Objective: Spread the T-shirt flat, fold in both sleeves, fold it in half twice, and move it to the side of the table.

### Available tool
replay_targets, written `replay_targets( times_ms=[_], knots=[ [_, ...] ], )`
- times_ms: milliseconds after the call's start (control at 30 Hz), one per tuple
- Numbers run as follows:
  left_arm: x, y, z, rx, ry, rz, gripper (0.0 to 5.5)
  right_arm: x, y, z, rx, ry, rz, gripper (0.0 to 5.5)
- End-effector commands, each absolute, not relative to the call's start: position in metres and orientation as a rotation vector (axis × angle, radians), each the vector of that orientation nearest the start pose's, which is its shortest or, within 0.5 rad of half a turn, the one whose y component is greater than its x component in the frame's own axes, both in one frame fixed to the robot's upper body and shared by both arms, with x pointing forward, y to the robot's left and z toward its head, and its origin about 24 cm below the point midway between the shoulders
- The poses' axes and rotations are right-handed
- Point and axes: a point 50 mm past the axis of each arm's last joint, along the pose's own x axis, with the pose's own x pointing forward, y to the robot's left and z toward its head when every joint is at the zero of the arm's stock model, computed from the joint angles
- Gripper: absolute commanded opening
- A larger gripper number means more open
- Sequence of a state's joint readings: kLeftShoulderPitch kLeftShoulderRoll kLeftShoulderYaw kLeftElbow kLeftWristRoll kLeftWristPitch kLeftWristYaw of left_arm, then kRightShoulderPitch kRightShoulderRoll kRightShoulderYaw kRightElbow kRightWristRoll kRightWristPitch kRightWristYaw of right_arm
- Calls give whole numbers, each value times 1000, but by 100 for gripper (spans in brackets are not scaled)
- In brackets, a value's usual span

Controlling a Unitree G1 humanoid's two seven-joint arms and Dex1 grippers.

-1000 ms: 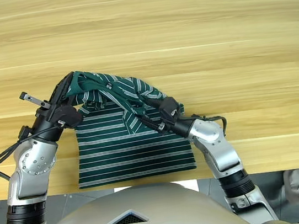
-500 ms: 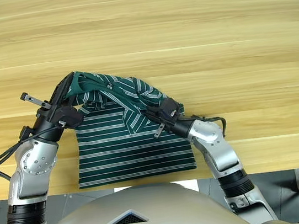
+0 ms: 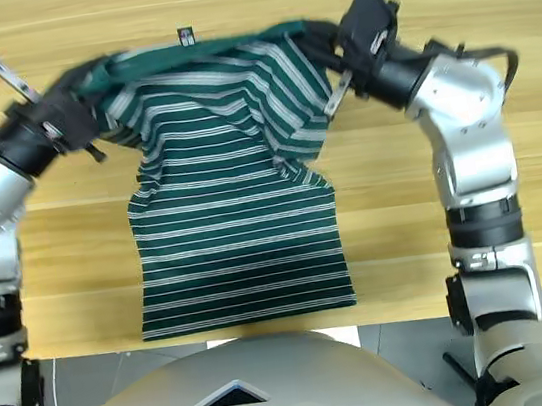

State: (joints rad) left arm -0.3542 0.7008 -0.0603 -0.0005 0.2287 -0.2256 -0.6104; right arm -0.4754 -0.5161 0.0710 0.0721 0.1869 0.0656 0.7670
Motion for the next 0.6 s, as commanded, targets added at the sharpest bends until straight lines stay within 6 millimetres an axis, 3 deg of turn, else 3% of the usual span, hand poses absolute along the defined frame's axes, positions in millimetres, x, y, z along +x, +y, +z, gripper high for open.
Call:
replay_targets(
  times_ms=[33, 133, 167, 233, 267, 333, 400, 467, 533, 600],
  knots=[
    [365, 199, 238, 1130, -217, -532, 0, 378, -173, 222, -568, -244, 683, 2],
    [406, 179, 298, 1159, -271, -282, 0, 412, -159, 278, -577, -323, 452, 2],
    [410, 174, 329, 1217, -356, -92, 0, 416, -159, 300, -563, -378, 322, 2],
    [402, 167, 382, 1139, -547, 119, 0, 414, -165, 335, -529, -503, 129, 2],
    [397, 164, 397, 1114, -613, 156, 0, 412, -167, 345, -523, -549, 84, 2],
    [394, 162, 401, 1096, -655, 137, 0, 409, -170, 349, -546, -590, 77, 2],
    [398, 163, 380, 1141, -640, 42, 0, 411, -170, 331, -590, -571, 141, 2],
    [399, 166, 334, 1204, -607, -135, 0, 412, -168, 281, -710, -487, 284, 2],
    [379, 168, 256, 1246, -522, -397, 0, 393, -167, 197, -812, -359, 544, 2],
    [340, 169, 177, 1228, -406, -626, 0, 352, -165, 123, -790, -208, 809, 2]
  ],
)
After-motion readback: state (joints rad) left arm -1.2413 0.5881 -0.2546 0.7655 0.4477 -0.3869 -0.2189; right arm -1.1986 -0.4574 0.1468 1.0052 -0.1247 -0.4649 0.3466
